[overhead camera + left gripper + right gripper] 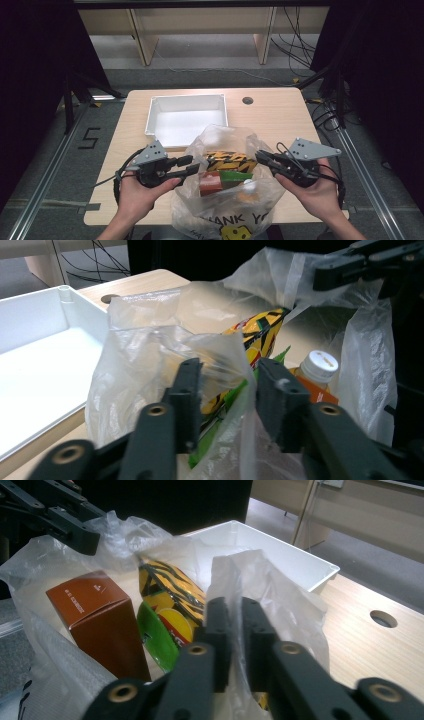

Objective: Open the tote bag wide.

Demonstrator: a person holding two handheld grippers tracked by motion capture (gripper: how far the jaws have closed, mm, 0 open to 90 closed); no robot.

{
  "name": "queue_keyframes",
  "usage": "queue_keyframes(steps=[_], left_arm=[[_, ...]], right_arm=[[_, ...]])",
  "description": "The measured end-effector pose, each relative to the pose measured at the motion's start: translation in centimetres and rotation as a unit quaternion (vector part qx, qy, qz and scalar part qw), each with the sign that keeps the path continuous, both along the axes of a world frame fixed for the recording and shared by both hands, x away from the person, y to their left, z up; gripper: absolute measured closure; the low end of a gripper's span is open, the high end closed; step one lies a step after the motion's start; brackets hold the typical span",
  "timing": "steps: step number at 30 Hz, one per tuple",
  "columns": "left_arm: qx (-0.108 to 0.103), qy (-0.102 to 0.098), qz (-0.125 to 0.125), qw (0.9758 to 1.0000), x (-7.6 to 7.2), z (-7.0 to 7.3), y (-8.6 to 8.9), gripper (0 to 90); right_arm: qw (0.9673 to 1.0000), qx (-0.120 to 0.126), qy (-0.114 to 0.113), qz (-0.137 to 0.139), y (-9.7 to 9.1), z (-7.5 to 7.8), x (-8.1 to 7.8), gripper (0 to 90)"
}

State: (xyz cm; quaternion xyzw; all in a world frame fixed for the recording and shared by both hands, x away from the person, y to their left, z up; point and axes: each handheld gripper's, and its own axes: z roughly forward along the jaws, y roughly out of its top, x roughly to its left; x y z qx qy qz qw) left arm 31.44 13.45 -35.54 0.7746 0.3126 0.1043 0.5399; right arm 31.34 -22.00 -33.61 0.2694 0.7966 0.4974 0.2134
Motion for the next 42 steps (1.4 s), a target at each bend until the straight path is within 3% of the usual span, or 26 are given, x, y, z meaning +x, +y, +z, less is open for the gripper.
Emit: queue_keyframes(steps=[1, 2, 3, 5, 7, 11, 12, 14, 15, 16, 17, 25, 30, 33, 35, 36, 38, 40, 41, 42], left_arm=[[0.000, 0.000, 0.000, 1.0000, 0.0, 0.0, 0.0, 69.3], [0.010, -0.002, 0.001, 0.9999, 0.0, 0.0, 0.1, 72.1], [0.016, 0.000, -0.003, 0.9999, 0.1, -0.1, 0.1, 74.4], [0.019, 0.003, 0.000, 0.9998, 0.0, -0.2, 0.2, 78.8], [0.017, 0.007, 0.002, 0.9998, 0.0, -0.3, 0.2, 83.3], [0.022, 0.015, 0.007, 0.9996, -0.2, -0.6, 0.4, 88.9], [0.022, 0.015, 0.007, 0.9996, -0.2, -0.6, 0.4, 89.1], [0.023, 0.020, 0.006, 0.9995, -0.3, -0.8, 0.5, 89.3], [0.020, 0.023, 0.007, 0.9995, -0.3, -1.0, 0.6, 89.3], [0.017, 0.021, 0.008, 0.9996, -0.3, -1.1, 0.6, 89.3], [0.025, 0.023, 0.014, 0.9993, -0.4, -1.2, 0.8, 89.4], [0.021, 0.028, 0.024, 0.9991, -0.5, -2.3, 1.5, 89.4], [0.022, 0.047, 0.039, 0.9979, -0.6, -3.6, 2.0, 89.4], [0.023, 0.055, 0.039, 0.9975, -0.6, -4.3, 2.2, 89.4], [0.023, 0.069, 0.038, 0.9966, -0.6, -5.6, 2.3, 89.4], [0.023, 0.069, 0.038, 0.9966, -0.6, -5.6, 2.3, 89.4], [0.020, 0.080, 0.038, 0.9958, -0.5, -6.3, 2.5, 89.4], [0.023, 0.085, 0.044, 0.9951, -0.3, -7.0, 2.6, 89.4], [0.021, 0.087, 0.042, 0.9951, -0.1, -7.3, 2.7, 89.4], [0.024, 0.090, 0.049, 0.9945, 0.1, -7.9, 2.6, 89.4]], right_arm=[[1.0000, 0.000, 0.000, 0.000, 0.0, 0.0, 0.0, 87.5], [0.9999, -0.004, -0.016, 0.000, -0.3, 0.1, -0.1, 89.2], [1.0000, 0.003, -0.003, -0.005, -0.3, 0.1, -0.4, 89.4], [0.9999, 0.008, -0.004, -0.010, -0.4, 0.1, -0.5, 89.4], [0.9997, 0.006, -0.016, -0.018, -1.1, 0.3, -0.9, 89.7], [0.9993, -0.010, -0.016, -0.031, -2.0, 0.0, -1.3, 90.0], [0.9990, 0.001, -0.001, -0.044, -1.9, -0.2, -1.5, 90.0], [0.9988, -0.002, 0.009, -0.049, -2.1, -0.3, -1.7, 90.0], [0.9987, -0.011, -0.004, -0.050, -2.4, -0.4, -1.7, 90.0], [0.9987, -0.006, -0.002, -0.051, -2.4, -0.7, -1.7, 90.0], [0.9982, -0.018, 0.008, -0.057, -2.7, -1.0, -1.8, 90.0], [0.9968, -0.026, 0.009, -0.075, -3.5, -1.9, -1.8, 90.0], [0.9950, -0.063, 0.025, -0.074, -3.6, -3.1, -1.5, 90.0], [0.9938, -0.063, 0.044, -0.079, -3.5, -3.9, -1.3, 90.0], [0.9925, -0.080, 0.056, -0.073, -3.7, -5.0, -0.9, 90.0], [0.9918, -0.082, 0.067, -0.071, -3.7, -5.3, -0.9, 90.0], [0.9921, -0.077, 0.068, -0.071, -3.7, -5.6, -0.8, 90.0], [0.9894, -0.098, 0.084, -0.067, -3.9, -6.4, -0.5, 90.0], [0.9889, -0.084, 0.095, -0.079, -3.7, -6.6, -0.5, 90.0], [0.9883, -0.101, 0.091, -0.069, -3.9, -6.8, -0.3, 90.0]])
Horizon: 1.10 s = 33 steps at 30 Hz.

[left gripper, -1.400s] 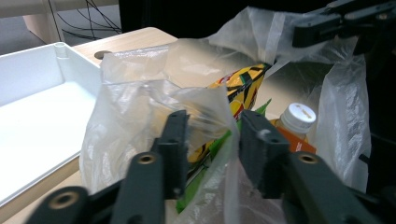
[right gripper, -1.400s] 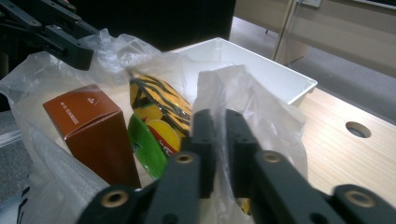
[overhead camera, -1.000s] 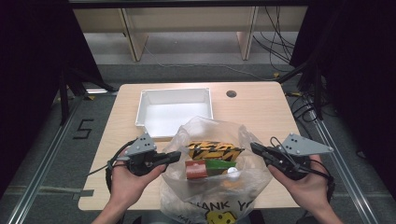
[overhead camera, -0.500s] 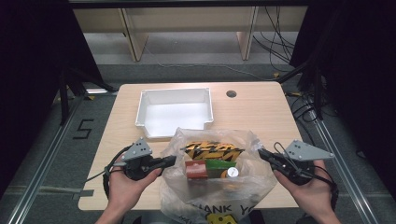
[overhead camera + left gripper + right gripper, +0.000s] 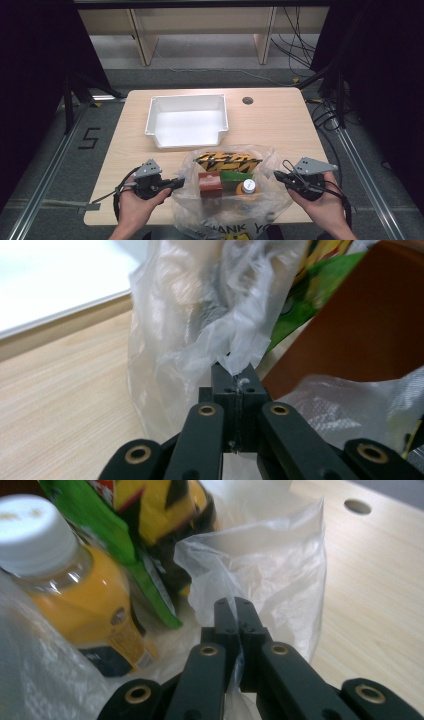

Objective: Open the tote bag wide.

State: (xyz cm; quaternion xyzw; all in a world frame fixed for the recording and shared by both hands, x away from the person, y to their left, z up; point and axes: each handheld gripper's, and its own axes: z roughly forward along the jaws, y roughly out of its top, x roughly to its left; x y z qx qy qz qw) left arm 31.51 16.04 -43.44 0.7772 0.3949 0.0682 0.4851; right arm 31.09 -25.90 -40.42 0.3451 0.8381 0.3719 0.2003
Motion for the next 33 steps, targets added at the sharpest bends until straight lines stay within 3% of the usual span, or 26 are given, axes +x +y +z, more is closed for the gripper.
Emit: queue_keyframes(steps=[1, 2, 3, 6, 7, 8, 11, 13, 15, 16, 18, 20, 21, 22, 23, 27, 29, 30, 32, 33], left_arm=[[0.006, 0.005, -0.008, 0.9999, 0.2, -0.3, 0.1, 89.4], [0.006, 0.005, -0.008, 0.9999, 0.2, -0.3, 0.1, 89.4], [0.007, 0.015, -0.007, 0.9998, 0.4, -1.1, 0.0, 89.4], [0.016, 0.025, -0.006, 0.9995, 0.7, -2.1, -0.1, 89.4], [0.019, 0.029, -0.007, 0.9994, 0.9, -2.4, 0.0, 89.4], [0.016, 0.032, -0.006, 0.9993, 1.0, -2.7, -0.1, 89.4], [0.015, 0.039, -0.005, 0.9991, 1.1, -3.4, -0.3, 89.4], [0.016, 0.042, -0.006, 0.9990, 1.3, -3.7, -0.4, 89.4], [0.014, 0.047, -0.007, 0.9988, 1.4, -3.9, -0.5, 89.4], [0.014, 0.046, -0.008, 0.9988, 1.5, -4.0, -0.5, 89.2], [0.010, 0.046, 0.001, 0.9989, 1.4, -4.0, -0.7, 89.1], [0.012, 0.034, -0.008, 0.9993, 1.3, -3.7, -0.5, 88.6], [0.006, 0.031, -0.003, 0.9995, 1.1, -3.4, -0.5, 87.7], [0.001, 0.028, -0.005, 0.9996, 1.1, -3.2, -0.4, 85.4], [-0.002, 0.025, -0.003, 0.9997, 0.9, -2.8, -0.2, 82.3], [-0.014, -0.007, 0.004, 0.9999, -0.1, -1.0, 0.7, 65.9], [-0.021, -0.030, 0.005, 0.9993, -0.5, 0.0, 1.2, 56.5], [-0.021, -0.030, 0.005, 0.9993, -0.5, 0.0, 1.2, 52.6], [-0.019, -0.060, 0.006, 0.9980, -0.9, 1.7, 1.8, 47.8], [-0.019, -0.060, 0.006, 0.9980, -0.9, 1.7, 1.8, 46.1]], right_arm=[[0.9998, 0.010, 0.010, -0.014, 0.3, -0.3, 0.0, 90.0], [0.9999, -0.015, 0.006, -0.001, -0.1, -0.6, 0.5, 90.0], [0.9996, -0.022, 0.016, 0.004, 0.0, -1.0, 0.7, 90.0], [0.9992, -0.012, 0.036, -0.014, 0.1, -2.2, 1.2, 90.0], [0.9982, -0.023, 0.053, -0.016, 0.0, -2.5, 1.2, 90.0], [0.9977, -0.045, 0.051, -0.003, -0.3, -2.9, 1.6, 90.0], [0.9972, -0.037, 0.065, -0.007, -0.2, -3.8, 2.0, 90.0], [0.9962, -0.046, 0.073, 0.000, -0.3, -4.0, 2.2, 90.0], [0.9965, -0.048, 0.069, 0.004, -0.2, -4.1, 2.3, 90.0], [0.9974, -0.027, 0.067, -0.005, 0.1, -4.6, 2.4, 90.0], [0.9955, -0.032, 0.089, -0.006, 0.1, -4.1, 2.4, 88.3], [0.9964, -0.022, 0.081, -0.011, 0.2, -4.0, 2.4, 83.3], [0.9967, -0.035, 0.074, 0.004, -0.2, -3.8, 2.4, 80.7], [0.9970, -0.025, 0.073, 0.003, -0.4, -3.5, 2.3, 77.2], [0.9962, 0.000, 0.086, -0.011, -0.2, -3.1, 1.9, 73.9], [0.9961, 0.046, 0.073, -0.021, -0.9, -1.3, 0.7, 64.3], [0.9975, 0.056, 0.043, -0.010, -1.5, -0.5, 0.4, 60.7], [0.9975, 0.056, 0.043, -0.010, -1.5, -0.5, 0.4, 60.7], [0.9961, 0.083, 0.025, -0.013, -1.8, 1.1, -0.3, 56.9], [0.9961, 0.083, 0.025, -0.013, -1.8, 1.1, -0.3, 56.9]])
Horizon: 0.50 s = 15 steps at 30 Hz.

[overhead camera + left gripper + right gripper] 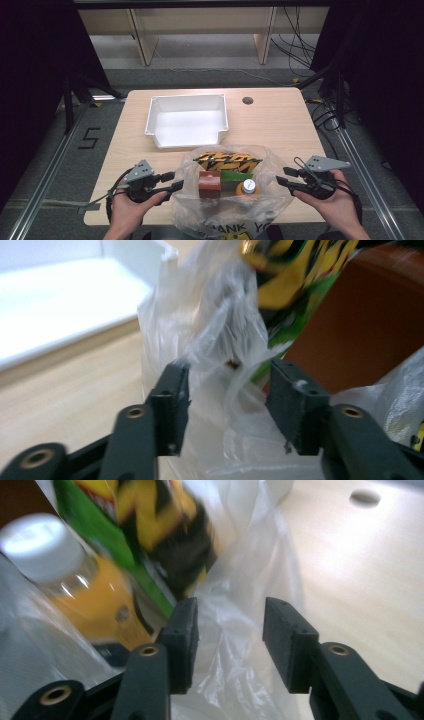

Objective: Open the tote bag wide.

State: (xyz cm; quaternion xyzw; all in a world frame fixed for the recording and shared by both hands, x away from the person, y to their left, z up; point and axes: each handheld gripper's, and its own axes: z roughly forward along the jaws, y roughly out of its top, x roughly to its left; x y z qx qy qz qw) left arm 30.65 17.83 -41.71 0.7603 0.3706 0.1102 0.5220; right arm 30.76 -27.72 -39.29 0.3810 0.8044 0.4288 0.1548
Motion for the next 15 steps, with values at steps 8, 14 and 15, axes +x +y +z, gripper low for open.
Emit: queue_keyframes(steps=[8, 14, 15], left_arm=[[-0.018, -0.014, 0.011, 0.9997, 2.3, 2.5, 0.2, 40.5], [-0.002, 0.031, -0.049, 0.9983, 4.6, 0.6, -1.7, 39.0], [0.003, 0.034, -0.055, 0.9979, 4.8, 0.3, -1.9, 39.1]], right_arm=[[0.9980, 0.007, -0.062, -0.008, 0.2, 2.7, 2.3, 53.5], [0.9998, 0.001, -0.015, 0.014, 1.6, 1.0, 5.1, 60.1], [0.9999, 0.001, -0.006, 0.013, 1.7, 0.7, 5.1, 62.8]])
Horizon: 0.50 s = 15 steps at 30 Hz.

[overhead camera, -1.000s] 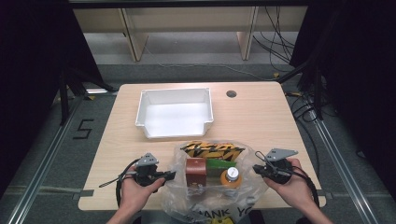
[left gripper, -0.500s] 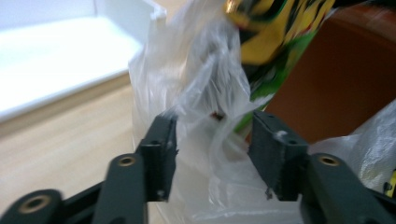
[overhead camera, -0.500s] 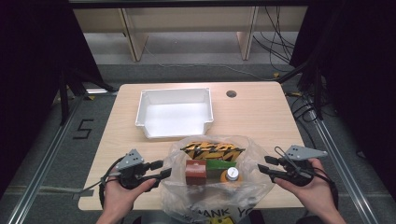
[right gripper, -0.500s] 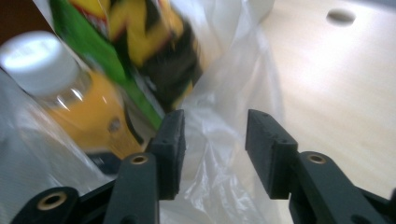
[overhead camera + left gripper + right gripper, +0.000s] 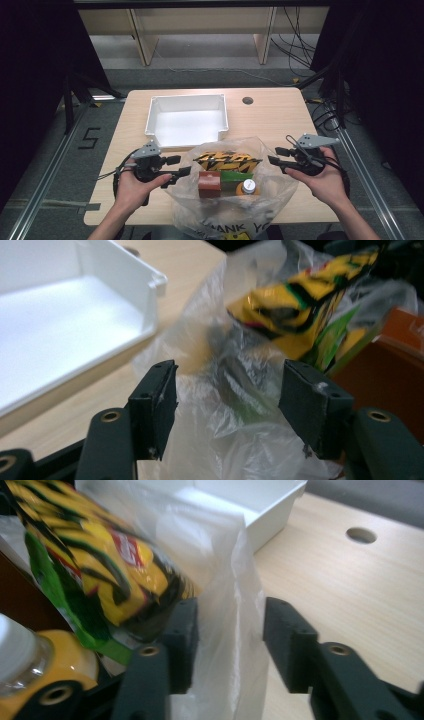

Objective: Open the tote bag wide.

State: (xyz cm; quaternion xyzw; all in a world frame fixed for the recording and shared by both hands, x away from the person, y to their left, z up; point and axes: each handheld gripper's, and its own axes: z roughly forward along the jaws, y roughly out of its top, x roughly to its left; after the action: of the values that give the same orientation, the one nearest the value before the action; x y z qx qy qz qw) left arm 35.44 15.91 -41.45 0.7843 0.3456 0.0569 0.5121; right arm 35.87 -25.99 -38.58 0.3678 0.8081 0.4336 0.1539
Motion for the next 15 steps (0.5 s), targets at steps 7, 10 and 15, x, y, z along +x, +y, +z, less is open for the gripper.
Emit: queue_keyframes(steps=[7, 10, 15], left_arm=[[0.048, 0.032, -0.033, 0.9978, 0.4, -2.1, -1.2, 69.6], [0.062, 0.028, -0.039, 0.9970, 0.6, -2.5, -1.3, 79.0], [0.089, 0.032, -0.029, 0.9951, 0.6, -3.2, -1.3, 89.6]], right_arm=[[0.9997, -0.010, 0.021, 0.010, 0.3, -2.1, 0.2, 85.4], [0.9995, -0.026, 0.012, 0.013, 0.4, -2.4, 0.2, 88.6], [0.9985, -0.051, 0.013, 0.015, 0.3, -3.4, 0.3, 90.0]])
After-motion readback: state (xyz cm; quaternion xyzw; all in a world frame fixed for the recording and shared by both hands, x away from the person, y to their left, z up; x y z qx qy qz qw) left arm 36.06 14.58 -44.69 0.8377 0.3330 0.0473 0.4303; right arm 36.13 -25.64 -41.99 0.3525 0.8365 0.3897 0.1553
